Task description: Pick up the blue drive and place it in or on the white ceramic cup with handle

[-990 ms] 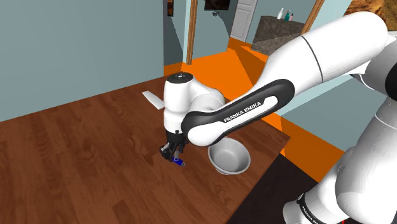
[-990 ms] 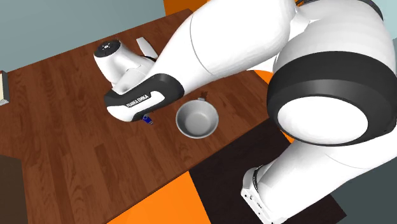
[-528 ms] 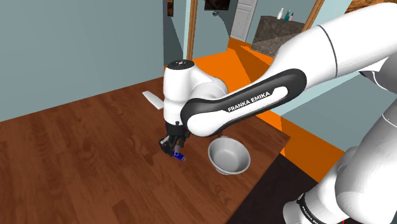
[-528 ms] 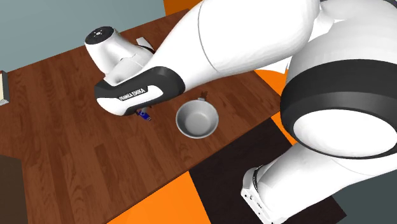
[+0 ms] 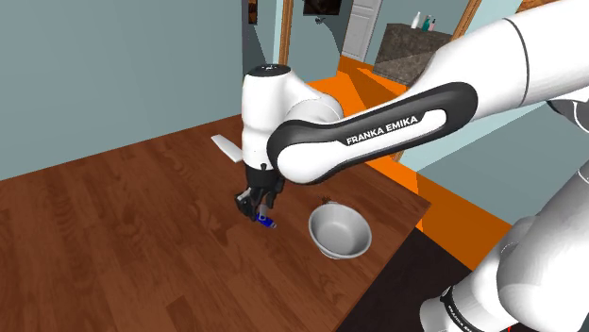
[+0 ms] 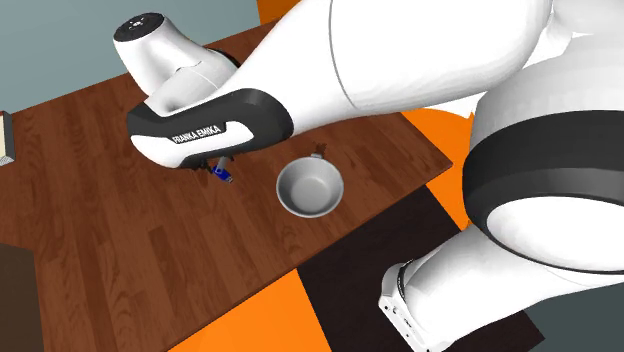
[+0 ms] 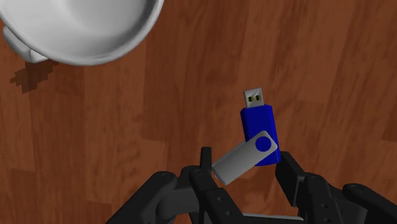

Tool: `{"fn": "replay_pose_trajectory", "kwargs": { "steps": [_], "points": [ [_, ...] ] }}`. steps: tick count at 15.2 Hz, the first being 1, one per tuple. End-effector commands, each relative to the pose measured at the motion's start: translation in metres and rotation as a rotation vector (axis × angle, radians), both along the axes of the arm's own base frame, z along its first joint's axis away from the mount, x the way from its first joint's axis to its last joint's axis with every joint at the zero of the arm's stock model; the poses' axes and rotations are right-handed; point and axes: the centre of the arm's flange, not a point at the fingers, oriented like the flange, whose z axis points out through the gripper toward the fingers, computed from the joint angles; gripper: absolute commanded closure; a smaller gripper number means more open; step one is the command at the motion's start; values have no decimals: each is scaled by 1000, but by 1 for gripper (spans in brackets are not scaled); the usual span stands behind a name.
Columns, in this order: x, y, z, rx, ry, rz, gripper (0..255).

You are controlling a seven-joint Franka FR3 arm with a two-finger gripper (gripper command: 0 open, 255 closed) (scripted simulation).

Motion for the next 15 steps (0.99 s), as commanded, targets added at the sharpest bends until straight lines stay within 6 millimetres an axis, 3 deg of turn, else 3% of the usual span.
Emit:
{"fn": "replay_pose_trajectory", "kwargs": {
  "steps": [1,15],
  "points": [
    [-7,-12,5,0,1,0,255],
    [-96,-174,9,0,1,0,255]
  ]
}}
